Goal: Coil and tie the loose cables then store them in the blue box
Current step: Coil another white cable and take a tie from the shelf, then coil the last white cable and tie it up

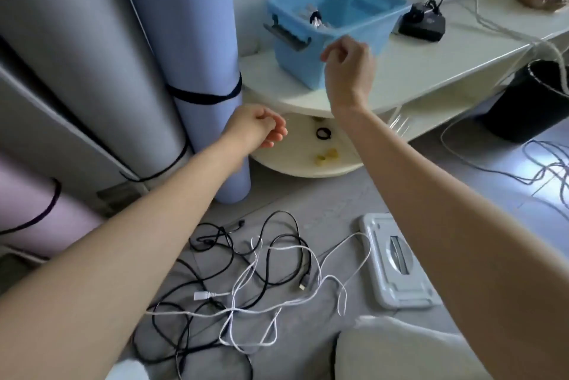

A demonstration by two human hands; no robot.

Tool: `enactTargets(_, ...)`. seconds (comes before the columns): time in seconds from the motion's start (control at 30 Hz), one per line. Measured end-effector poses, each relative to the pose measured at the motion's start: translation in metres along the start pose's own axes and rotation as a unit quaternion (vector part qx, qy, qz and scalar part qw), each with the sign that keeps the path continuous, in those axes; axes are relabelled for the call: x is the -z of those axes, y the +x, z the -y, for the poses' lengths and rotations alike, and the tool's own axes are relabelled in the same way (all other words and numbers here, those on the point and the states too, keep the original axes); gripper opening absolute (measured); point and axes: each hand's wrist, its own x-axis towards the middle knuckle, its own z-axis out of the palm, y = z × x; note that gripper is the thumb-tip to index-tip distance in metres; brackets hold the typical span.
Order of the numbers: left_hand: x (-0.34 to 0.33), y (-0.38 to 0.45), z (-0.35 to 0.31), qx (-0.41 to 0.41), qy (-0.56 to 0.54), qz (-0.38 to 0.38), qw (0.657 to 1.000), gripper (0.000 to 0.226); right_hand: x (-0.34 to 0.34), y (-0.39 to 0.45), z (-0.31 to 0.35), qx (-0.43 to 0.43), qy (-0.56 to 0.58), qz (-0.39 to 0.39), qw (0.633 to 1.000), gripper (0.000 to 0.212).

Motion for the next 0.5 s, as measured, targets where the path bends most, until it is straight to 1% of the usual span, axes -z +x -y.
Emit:
enactTargets(0.07,-0.002,-0.014,0.028,0.023,0.027,0.008,0.999,0.035,-0.009,-0.042,-0.025,-0.014,-0.034,0.089,0.995,0.028)
enactTargets(0.13,-0.003,-0.031,0.072,0.065,0.046,0.022,0.997,0.036,-0.023,-0.089,-0.062,-0.034,-0.088,0.177,0.98,0.025)
enactTargets(0.2,-0.002,-0.04,0.11,0.101,0.052,0.022,0.993,0.038,-0.035,-0.127,-0.093,-0.045,-0.138,0.274,0.951,0.027)
enactTargets(0.27,0.001,-0.043,0.14,0.125,0.065,0.01,0.99,0.039,-0.046,-0.157,-0.118,-0.05,-0.181,0.37,0.91,0.028)
enactTargets(0.3,0.001,-0.042,0.155,0.138,0.071,0.01,0.988,0.038,-0.053,-0.171,-0.133,-0.048,-0.215,0.428,0.877,0.026)
enactTargets(0.33,0.001,-0.042,0.167,0.148,0.078,0.01,0.986,0.038,-0.059,-0.182,-0.143,-0.044,-0.256,0.484,0.836,0.025)
enactTargets(0.37,0.001,-0.042,0.178,0.158,0.082,0.013,0.984,0.037,-0.063,-0.194,-0.157,-0.041,-0.303,0.535,0.787,0.024)
enactTargets(0.43,-0.001,-0.043,0.194,0.178,0.085,0.025,0.98,0.036,-0.069,-0.215,-0.18,-0.062,-0.382,0.608,0.693,0.022)
enactTargets(0.5,-0.002,-0.043,0.205,0.195,0.093,0.036,0.976,0.035,-0.07,-0.234,-0.198,-0.075,-0.429,0.653,0.619,0.009)
